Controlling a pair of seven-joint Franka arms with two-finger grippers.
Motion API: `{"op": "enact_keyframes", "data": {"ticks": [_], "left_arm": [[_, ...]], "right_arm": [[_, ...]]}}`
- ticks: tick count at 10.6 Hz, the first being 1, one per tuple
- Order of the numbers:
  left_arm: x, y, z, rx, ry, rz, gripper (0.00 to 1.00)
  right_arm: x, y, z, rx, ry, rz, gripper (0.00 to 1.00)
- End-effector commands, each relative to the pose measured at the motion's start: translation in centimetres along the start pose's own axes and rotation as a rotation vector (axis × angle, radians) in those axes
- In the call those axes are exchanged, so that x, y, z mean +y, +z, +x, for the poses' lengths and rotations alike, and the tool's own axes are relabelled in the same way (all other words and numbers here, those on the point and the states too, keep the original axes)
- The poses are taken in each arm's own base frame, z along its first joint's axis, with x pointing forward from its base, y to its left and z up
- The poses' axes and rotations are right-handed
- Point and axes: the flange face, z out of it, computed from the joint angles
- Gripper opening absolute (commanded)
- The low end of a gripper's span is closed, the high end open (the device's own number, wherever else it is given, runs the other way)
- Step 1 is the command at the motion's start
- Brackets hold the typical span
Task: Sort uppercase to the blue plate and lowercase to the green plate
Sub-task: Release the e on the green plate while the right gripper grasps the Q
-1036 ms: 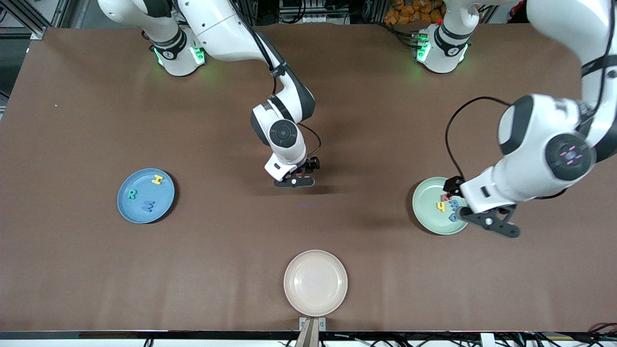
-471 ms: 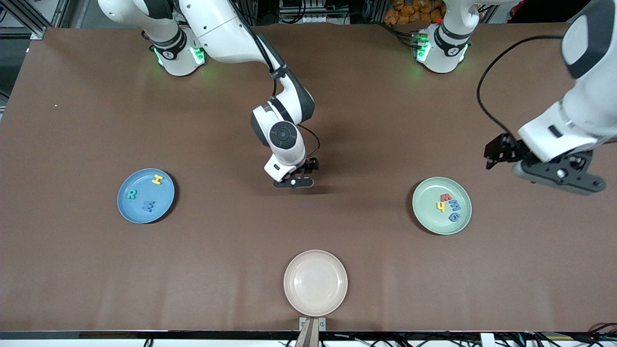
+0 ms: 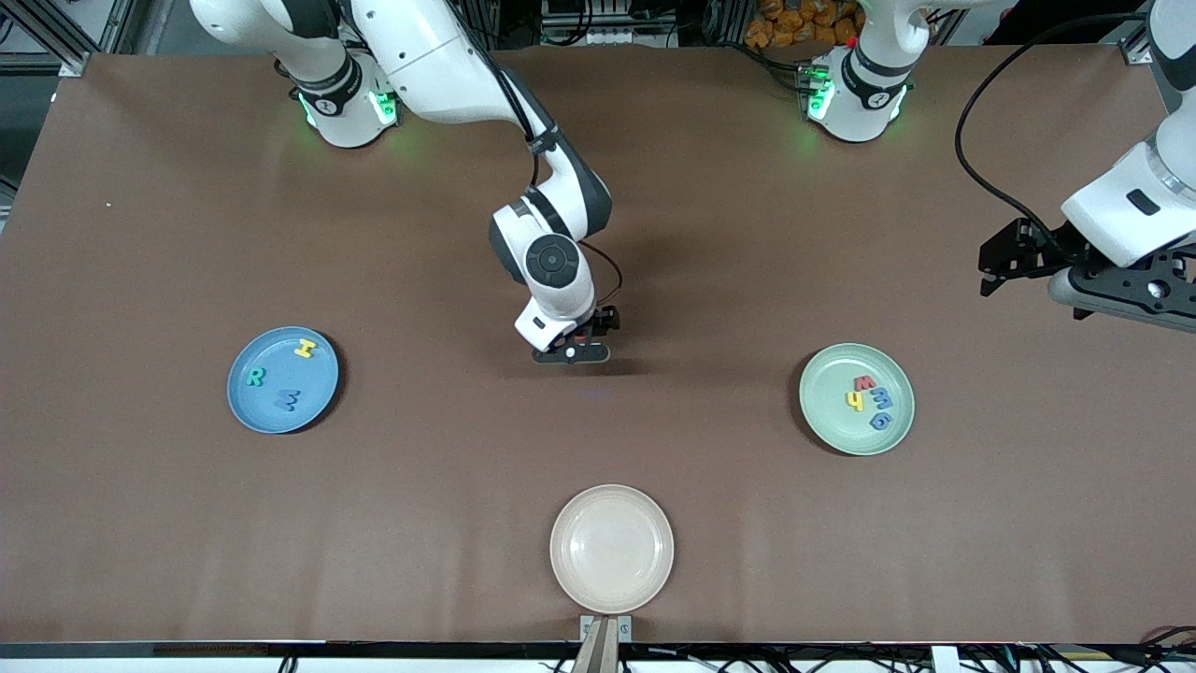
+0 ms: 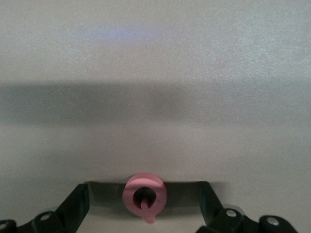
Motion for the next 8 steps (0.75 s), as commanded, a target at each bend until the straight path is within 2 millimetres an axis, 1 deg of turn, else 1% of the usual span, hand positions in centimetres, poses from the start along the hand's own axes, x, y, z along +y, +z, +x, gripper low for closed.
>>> {"op": "enact_keyframes", "data": {"ticks": [1,2,3,4,5,8], "left_arm": [[0.65,0.37,-1.67,-0.036,-0.007,-0.039,1.00],[0.96,0.36,-1.81,-0.038,-0.003,-0.039,1.00],[1.25,0.38,-1.87,-0.039,0.000,-0.040,1.00],[1.16,0.35,-1.85,-0.039,0.000,-0.041,1.00],[1.23,0.35,-1.77,-0.037,0.001,-0.042,1.00],[1.32,0.54,-1.70,-0.041,0.004,-0.044,1.00]], "right_arm": [[-0.27,0.12,-0.43,-0.001,0.016,0.003,1.00],[-0.29,0.01,-0.42,0.001,0.014,0.003,1.00],[-0.22,-0.01,-0.35,0.004,0.012,0.000,0.85],[-0.33,-0.18,-0.42,0.003,0.014,0.003,0.03],[-0.37,-0.37,-0.42,0.004,0.014,0.004,0.00],[-0.04,-0.38,-0.17,0.006,0.007,0.000,0.00]]}}
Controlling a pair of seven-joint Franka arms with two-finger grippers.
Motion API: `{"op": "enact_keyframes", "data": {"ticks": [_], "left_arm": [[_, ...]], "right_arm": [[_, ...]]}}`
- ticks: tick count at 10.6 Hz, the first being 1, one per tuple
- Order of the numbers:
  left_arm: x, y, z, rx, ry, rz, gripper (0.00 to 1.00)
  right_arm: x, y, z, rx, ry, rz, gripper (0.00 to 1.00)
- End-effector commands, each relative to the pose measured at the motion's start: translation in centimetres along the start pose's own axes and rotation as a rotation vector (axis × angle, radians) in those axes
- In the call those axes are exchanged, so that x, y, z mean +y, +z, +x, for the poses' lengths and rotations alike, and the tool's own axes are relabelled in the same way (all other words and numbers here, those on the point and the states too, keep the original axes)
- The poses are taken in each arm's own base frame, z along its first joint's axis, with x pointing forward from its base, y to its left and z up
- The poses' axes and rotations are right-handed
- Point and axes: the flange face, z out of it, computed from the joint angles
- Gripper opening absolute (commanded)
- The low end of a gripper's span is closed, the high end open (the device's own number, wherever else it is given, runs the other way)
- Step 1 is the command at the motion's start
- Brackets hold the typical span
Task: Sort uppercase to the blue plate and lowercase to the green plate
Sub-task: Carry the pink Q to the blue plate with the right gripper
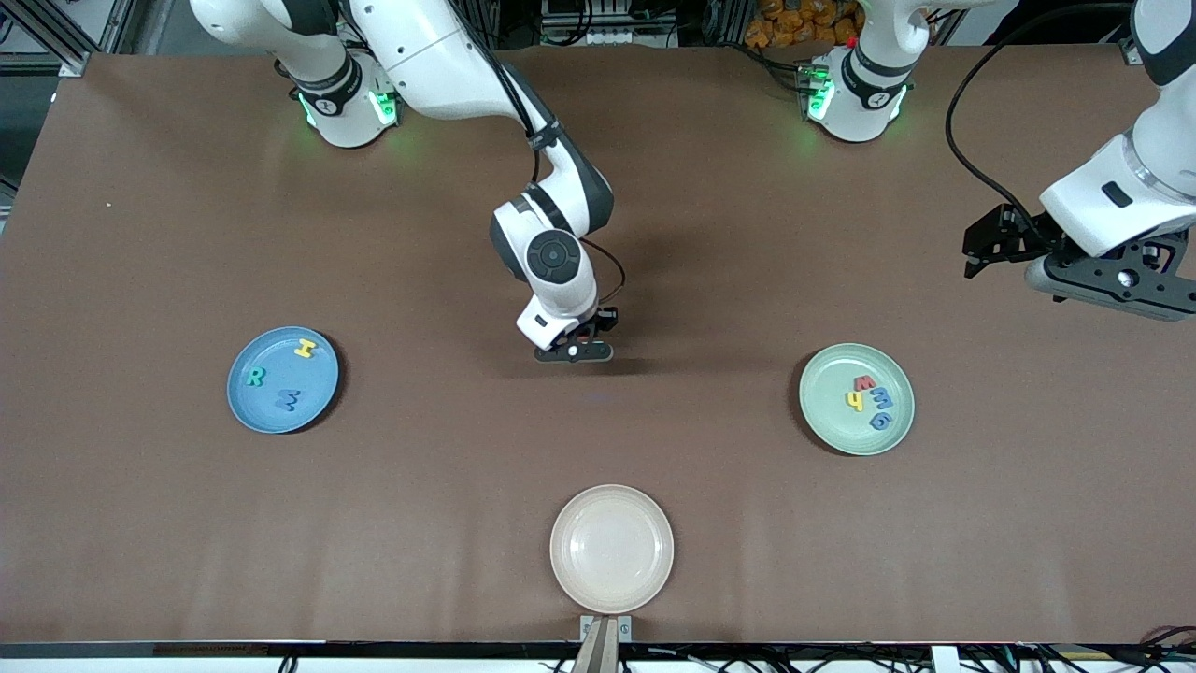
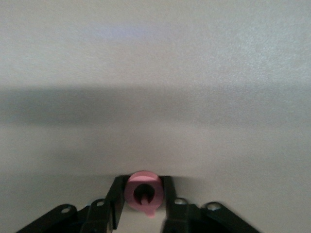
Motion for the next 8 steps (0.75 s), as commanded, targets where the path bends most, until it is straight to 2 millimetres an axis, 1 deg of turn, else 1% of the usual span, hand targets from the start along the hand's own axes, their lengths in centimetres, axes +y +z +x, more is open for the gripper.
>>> {"op": "enact_keyframes", "data": {"ticks": [1,2,3,4,5,6,7,8], "left_arm": [[0.6,-0.4,-0.7,-0.001,0.000,-0.026,1.00],[0.8,-0.4,-0.7,-0.001,0.003,-0.026,1.00],[0.8,-0.4,-0.7,0.001,0.003,-0.027,1.00],[1.0,-0.5,-0.6,0.004,0.006,-0.027,1.00],[1.7,-0.8,-0.5,0.009,0.018,-0.027,1.00],[2.9,-0.9,-0.3,0.011,0.034,-0.030,1.00],[2.9,-0.9,-0.3,0.013,0.035,-0.028,1.00],[2.9,-0.8,-0.3,0.011,0.035,-0.028,1.00]], "right_arm": [[0.5,0.4,-0.1,0.000,0.012,-0.008,0.00],[1.2,-0.9,0.6,0.001,0.026,-0.003,0.00],[2.5,-2.9,1.9,0.001,0.047,-0.016,0.00],[5.0,-5.3,3.9,0.008,0.037,-0.037,0.00],[8.2,-7.2,6.1,-0.001,0.003,-0.056,0.00],[11.8,-8.5,8.3,-0.024,-0.041,-0.069,0.00],[15.8,-9.3,10.3,-0.034,-0.067,-0.063,0.00],[18.8,-9.8,11.7,-0.040,-0.100,-0.058,0.00]]}}
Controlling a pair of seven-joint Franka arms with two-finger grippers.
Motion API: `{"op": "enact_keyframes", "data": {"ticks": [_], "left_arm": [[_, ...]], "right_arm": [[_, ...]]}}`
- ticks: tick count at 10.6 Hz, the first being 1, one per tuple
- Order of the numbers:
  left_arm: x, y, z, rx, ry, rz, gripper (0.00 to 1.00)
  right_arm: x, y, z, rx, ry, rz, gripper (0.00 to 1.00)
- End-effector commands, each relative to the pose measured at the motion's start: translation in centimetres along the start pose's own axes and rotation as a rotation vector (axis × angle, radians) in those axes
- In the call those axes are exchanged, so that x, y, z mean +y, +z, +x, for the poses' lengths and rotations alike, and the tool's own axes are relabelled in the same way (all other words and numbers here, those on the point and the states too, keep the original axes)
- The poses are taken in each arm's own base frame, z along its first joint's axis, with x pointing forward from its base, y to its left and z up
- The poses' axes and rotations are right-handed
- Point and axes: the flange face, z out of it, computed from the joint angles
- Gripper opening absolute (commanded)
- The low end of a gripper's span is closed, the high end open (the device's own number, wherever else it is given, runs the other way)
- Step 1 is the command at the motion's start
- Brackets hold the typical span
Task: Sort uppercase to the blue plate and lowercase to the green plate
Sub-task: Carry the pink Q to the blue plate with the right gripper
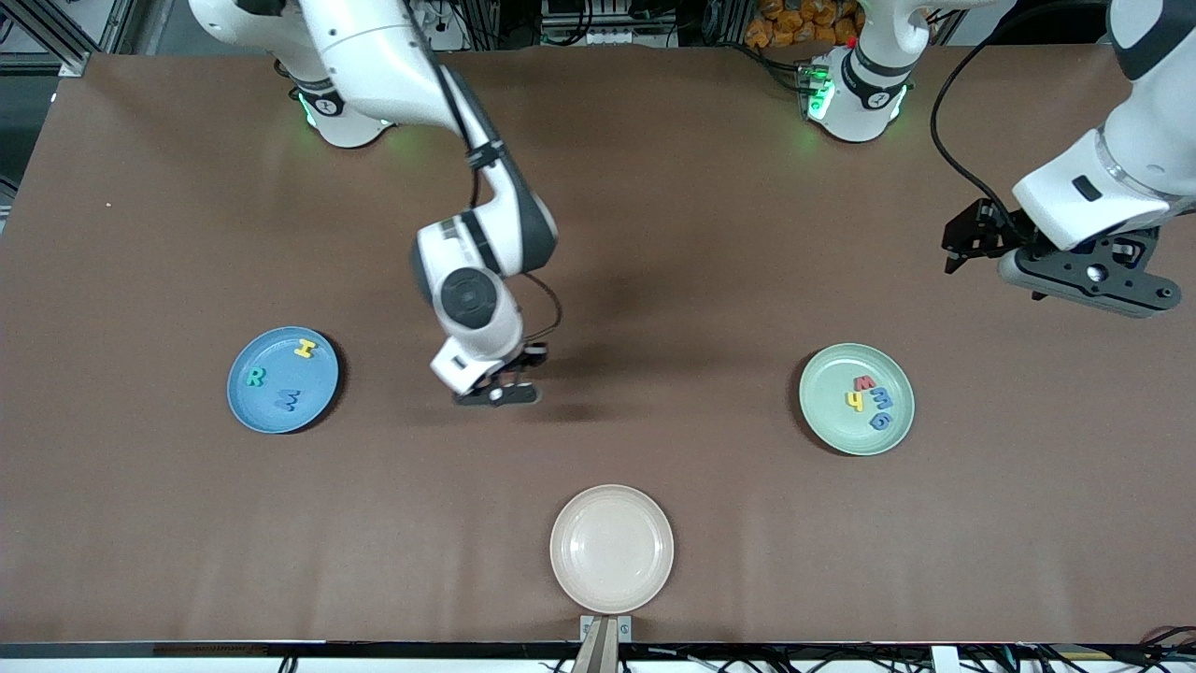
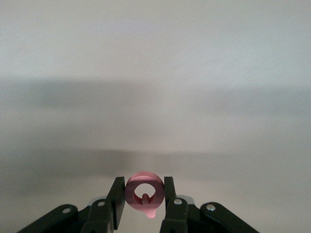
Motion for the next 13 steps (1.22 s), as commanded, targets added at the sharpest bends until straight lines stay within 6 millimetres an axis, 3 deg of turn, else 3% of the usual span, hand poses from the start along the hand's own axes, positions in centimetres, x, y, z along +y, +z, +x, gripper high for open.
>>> {"op": "enact_keyframes", "data": {"ticks": [1,4,6,8,9,10,11,12,13], "left_arm": [[-0.1,-0.8,-0.7,0.011,-0.011,-0.020,1.00],[-0.5,-0.8,-0.8,0.007,-0.017,-0.020,1.00],[-0.9,-0.8,-0.9,0.007,-0.022,-0.019,1.00],[-1.0,-0.8,-1.0,0.007,-0.023,-0.019,1.00],[-0.9,-0.7,-1.0,0.006,-0.022,-0.020,1.00],[-0.9,-0.6,-0.9,0.003,-0.022,-0.020,1.00],[-0.9,-0.5,-0.9,0.001,-0.022,-0.021,1.00],[-0.9,-0.5,-0.9,0.003,-0.022,-0.020,1.00],[-0.9,-0.6,-0.9,0.003,-0.020,-0.020,1.00]], "right_arm": [[7.9,-0.4,2.4,-0.037,-0.066,0.034,0.00],[20.0,0.3,4.1,-0.093,-0.180,0.068,0.00],[26.8,0.5,4.2,-0.110,-0.259,0.093,0.00],[31.0,0.9,3.6,-0.139,-0.285,0.112,0.00],[31.7,1.0,3.2,-0.162,-0.277,0.124,0.00],[32.2,0.8,2.9,-0.169,-0.264,0.133,0.19],[32.4,1.0,2.3,-0.183,-0.256,0.143,0.83],[33.1,0.7,1.6,-0.183,-0.245,0.157,1.00],[33.1,0.1,1.1,-0.186,-0.259,0.152,1.00]]}}
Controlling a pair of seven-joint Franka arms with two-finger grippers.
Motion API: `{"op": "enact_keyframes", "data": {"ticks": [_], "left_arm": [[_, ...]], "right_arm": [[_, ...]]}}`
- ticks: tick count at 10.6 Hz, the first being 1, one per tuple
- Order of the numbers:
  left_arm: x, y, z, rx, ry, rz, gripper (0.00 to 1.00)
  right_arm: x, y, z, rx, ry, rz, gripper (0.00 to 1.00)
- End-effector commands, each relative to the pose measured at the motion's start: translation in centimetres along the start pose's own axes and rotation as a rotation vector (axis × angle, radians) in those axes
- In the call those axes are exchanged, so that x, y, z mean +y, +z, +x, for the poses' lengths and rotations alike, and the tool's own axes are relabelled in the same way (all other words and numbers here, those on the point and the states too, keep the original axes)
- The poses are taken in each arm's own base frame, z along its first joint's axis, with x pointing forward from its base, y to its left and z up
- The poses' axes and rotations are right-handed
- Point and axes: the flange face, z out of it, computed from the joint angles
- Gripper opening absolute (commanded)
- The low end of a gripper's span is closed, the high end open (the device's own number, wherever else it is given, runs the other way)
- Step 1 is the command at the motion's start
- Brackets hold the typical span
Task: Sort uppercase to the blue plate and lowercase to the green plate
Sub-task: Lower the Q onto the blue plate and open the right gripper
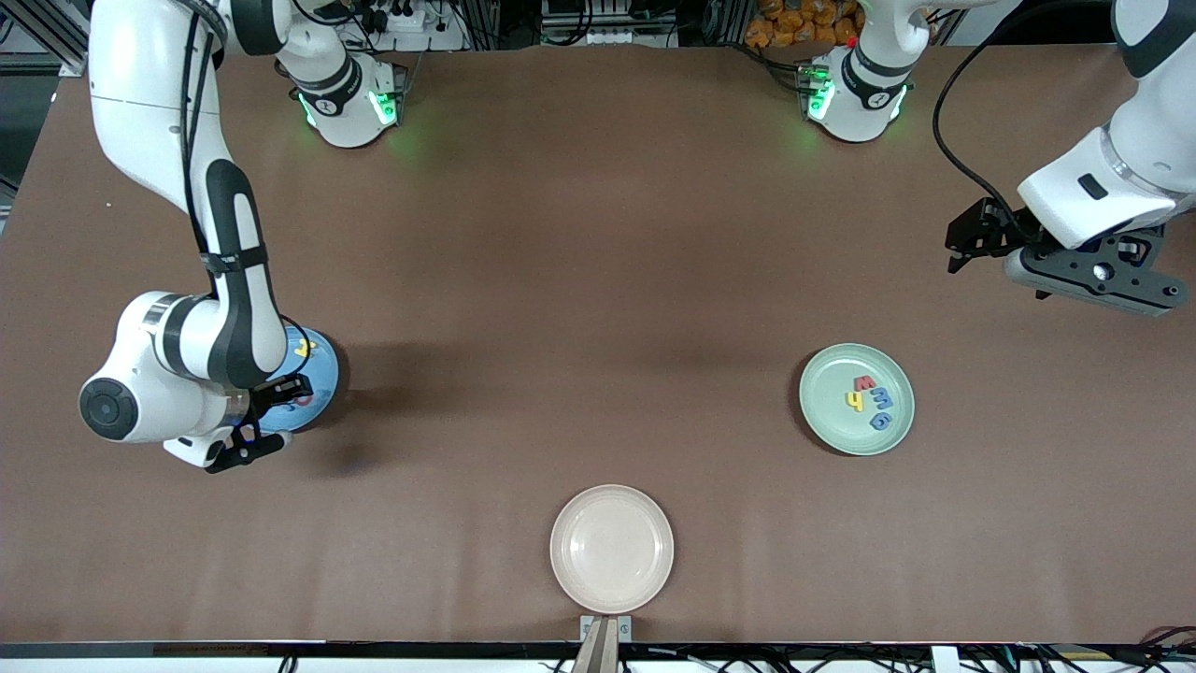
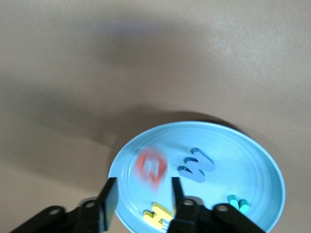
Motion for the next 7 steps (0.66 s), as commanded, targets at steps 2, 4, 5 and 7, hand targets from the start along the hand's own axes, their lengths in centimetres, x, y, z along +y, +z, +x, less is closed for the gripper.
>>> {"op": "enact_keyframes", "data": {"ticks": [2,4,5,7], "left_arm": [[0.0,-0.4,-0.6,0.001,0.006,-0.022,1.00],[-0.1,-0.5,-0.6,0.002,0.003,-0.020,1.00],[-0.1,-0.5,-0.6,0.004,0.000,-0.020,1.00],[-0.2,-0.8,-0.6,0.010,-0.005,-0.020,1.00]], "right_arm": [[-0.1,-3.4,-2.5,0.020,-0.041,-0.002,1.00],[-0.5,-7.5,-3.9,0.064,-0.049,-0.035,1.00],[-1.5,-9.8,-4.9,0.081,-0.017,-0.070,1.00],[-3.5,-13.6,-7.1,0.122,0.052,-0.114,1.00]]}}
